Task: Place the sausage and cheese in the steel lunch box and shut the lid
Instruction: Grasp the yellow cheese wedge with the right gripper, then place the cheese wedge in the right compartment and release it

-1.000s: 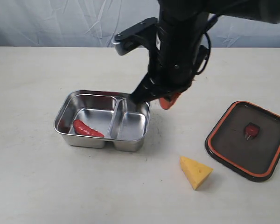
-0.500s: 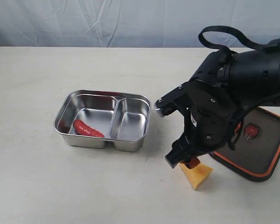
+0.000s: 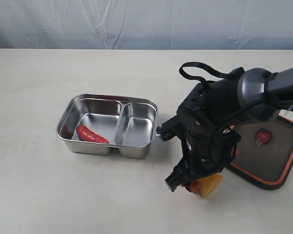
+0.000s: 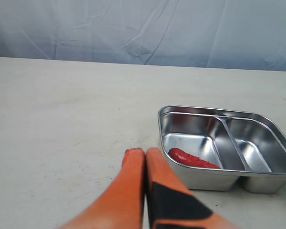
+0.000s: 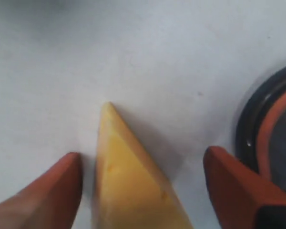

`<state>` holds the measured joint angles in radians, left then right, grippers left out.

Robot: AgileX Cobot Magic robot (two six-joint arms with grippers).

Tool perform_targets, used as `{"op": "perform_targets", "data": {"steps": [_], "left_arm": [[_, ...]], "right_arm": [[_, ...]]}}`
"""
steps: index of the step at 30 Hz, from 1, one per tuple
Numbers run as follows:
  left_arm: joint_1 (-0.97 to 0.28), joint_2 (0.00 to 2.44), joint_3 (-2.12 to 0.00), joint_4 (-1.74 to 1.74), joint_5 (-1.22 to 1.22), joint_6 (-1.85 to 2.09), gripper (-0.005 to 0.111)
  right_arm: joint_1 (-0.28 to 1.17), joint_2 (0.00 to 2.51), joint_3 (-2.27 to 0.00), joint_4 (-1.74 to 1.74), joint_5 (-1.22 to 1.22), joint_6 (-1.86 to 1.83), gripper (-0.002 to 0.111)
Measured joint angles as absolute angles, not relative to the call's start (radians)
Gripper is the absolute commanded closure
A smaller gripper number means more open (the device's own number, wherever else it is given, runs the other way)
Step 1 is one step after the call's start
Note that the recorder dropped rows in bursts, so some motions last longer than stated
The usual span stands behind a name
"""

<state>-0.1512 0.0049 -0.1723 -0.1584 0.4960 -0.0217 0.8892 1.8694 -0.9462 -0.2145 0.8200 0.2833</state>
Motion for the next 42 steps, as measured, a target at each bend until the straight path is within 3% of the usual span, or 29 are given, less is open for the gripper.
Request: {"op": "perform_targets", "data": {"steps": [4,21,32,42], "left_arm": [[-0.151,0.005,-0.172,-0.158,0.496,-0.022,0.107],[-0.151,0.005,-0.172,-0.158,0.496,-0.022,0.107],[-0.151,0.005,-0.172,-0.158,0.496,-0.022,0.107],[-0.151,0.005,-0.172,-0.158,0.496,-0.022,0.107]], "right_arm": [[0.891,1.880,-0.952,-0.182,0.823,0.270,0.108],[0.891,1.754,-1.001,-0.197,0.900,0.231,0.107],[0.891,1.734,-1.124,-0.164,0.413,0.231,0.107],[0.891,1.915,-1.212,-0.128,0.377,0.231,0.107]]}}
